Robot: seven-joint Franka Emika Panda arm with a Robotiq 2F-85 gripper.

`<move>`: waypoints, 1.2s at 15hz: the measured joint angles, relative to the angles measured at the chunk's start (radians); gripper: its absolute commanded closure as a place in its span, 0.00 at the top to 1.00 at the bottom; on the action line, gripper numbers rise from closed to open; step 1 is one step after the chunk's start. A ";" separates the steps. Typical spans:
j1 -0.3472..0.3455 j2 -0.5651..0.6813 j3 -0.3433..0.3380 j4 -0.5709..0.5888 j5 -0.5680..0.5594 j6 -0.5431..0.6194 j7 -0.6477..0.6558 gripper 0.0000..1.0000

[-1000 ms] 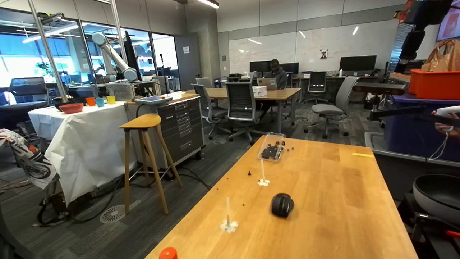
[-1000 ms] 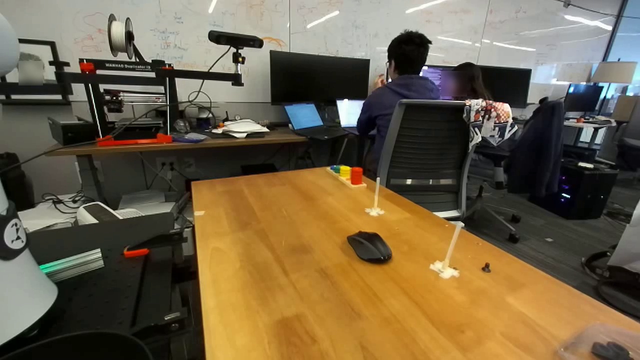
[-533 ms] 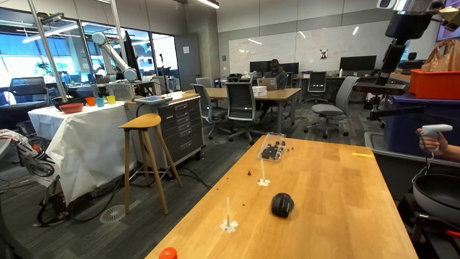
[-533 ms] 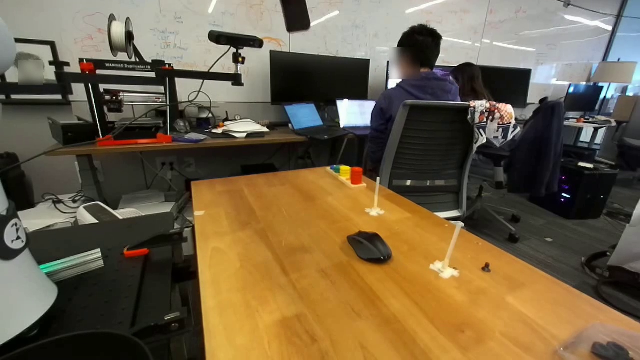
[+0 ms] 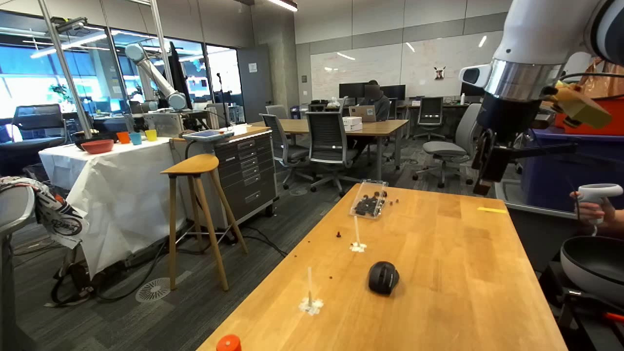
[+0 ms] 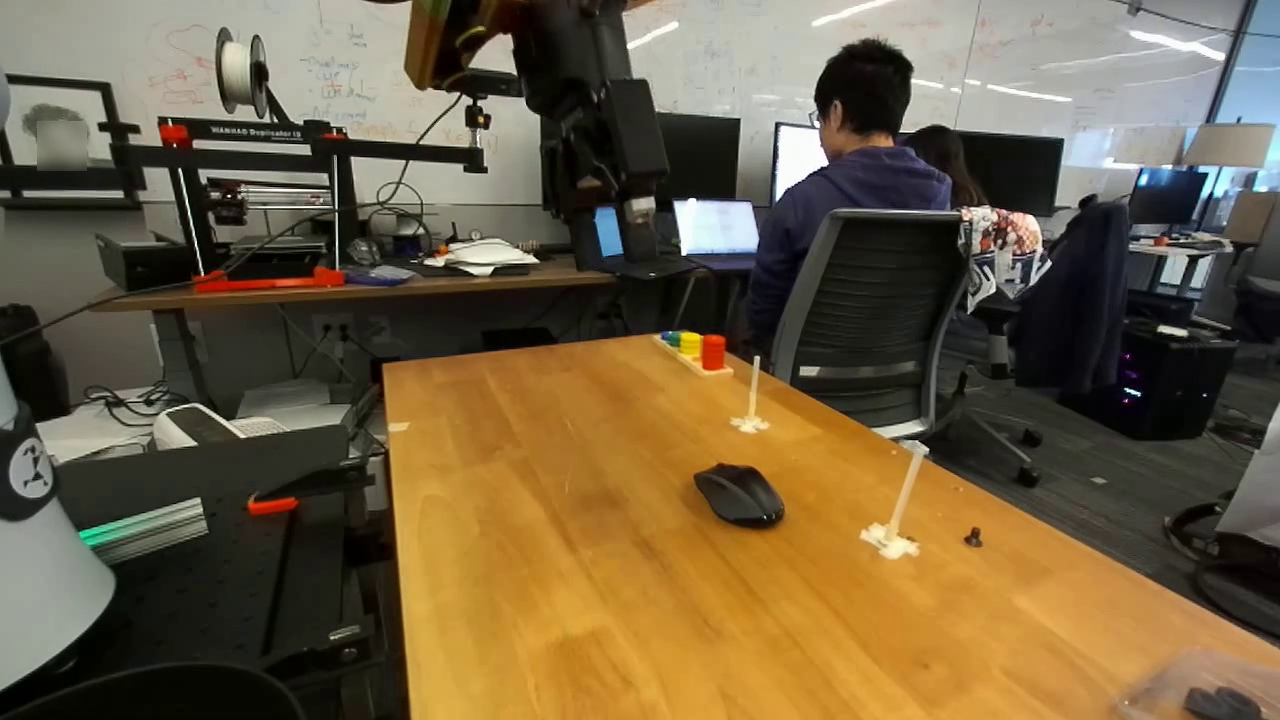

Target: Right click the mouse

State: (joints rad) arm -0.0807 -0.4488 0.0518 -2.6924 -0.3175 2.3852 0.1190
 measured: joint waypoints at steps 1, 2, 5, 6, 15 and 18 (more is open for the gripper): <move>-0.001 0.008 0.001 0.001 0.000 0.000 0.001 1.00; -0.003 0.006 -0.003 0.001 0.000 0.000 0.000 1.00; -0.006 0.002 -0.010 0.000 0.000 -0.001 -0.001 1.00; -0.007 0.008 -0.011 -0.001 0.000 -0.001 0.000 1.00; 0.001 0.201 -0.006 0.007 0.071 0.142 0.015 1.00; 0.002 0.288 0.005 0.028 0.062 0.230 0.042 1.00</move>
State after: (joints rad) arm -0.0786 -0.1611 0.0570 -2.6640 -0.2551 2.6154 0.1614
